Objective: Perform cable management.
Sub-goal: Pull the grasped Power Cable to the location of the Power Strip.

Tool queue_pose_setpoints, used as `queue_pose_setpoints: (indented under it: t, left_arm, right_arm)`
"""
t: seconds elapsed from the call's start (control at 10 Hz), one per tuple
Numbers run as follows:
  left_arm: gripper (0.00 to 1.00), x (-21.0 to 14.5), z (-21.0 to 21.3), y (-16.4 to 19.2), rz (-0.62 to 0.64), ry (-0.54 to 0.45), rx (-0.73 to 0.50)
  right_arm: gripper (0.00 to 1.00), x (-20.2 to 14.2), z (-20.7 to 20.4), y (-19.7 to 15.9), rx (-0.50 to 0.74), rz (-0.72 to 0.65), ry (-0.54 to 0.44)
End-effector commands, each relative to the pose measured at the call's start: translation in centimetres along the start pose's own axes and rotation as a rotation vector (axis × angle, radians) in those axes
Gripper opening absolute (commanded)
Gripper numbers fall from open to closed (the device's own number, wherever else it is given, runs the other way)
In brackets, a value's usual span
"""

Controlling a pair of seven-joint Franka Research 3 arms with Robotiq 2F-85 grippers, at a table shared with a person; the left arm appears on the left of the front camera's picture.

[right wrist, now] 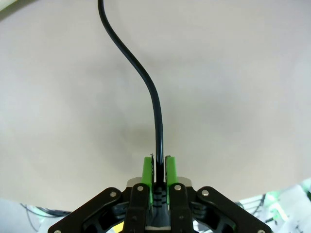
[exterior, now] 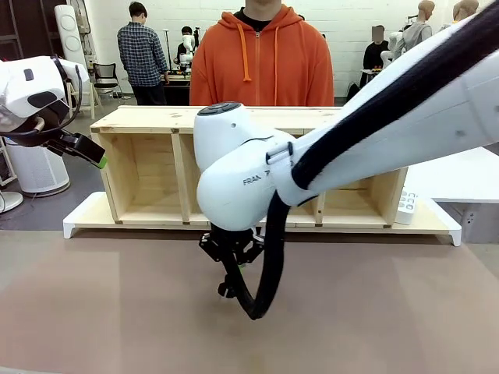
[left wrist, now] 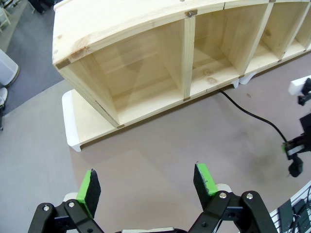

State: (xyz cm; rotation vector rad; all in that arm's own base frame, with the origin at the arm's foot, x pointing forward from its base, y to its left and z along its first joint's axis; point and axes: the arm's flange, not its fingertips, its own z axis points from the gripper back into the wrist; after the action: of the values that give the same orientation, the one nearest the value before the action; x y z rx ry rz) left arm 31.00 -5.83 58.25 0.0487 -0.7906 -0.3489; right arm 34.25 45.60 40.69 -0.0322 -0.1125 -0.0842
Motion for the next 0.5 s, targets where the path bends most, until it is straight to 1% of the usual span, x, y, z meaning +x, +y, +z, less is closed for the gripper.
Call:
queue_pose_setpoints:
  t: [0.0, 0.2, 0.3, 0.4]
  left_arm:
    - [1.00, 0.1, 0.0, 0.1, 0.004, -0.008, 0.006]
    - [1.00, 0.1, 0.0, 0.1, 0.004, -0.008, 0.006]
    - [1.00, 0.1, 0.0, 0.1, 0.004, -0.008, 0.006]
    - [1.00, 0.1, 0.0, 0.1, 0.004, -0.008, 0.006]
  right_arm:
    - [0.14, -2.8, 1.4, -3.4, 0.013, -0.081, -0.039]
    - [0.14, -4.8, 2.6, -6.5, -0.002, -0.080, -0.090]
    - [0.14, -5.4, 3.3, -8.5, 0.018, -0.090, -0.092]
    - [0.14, -6.2, 3.6, -11.0, -0.002, -0.127, -0.103]
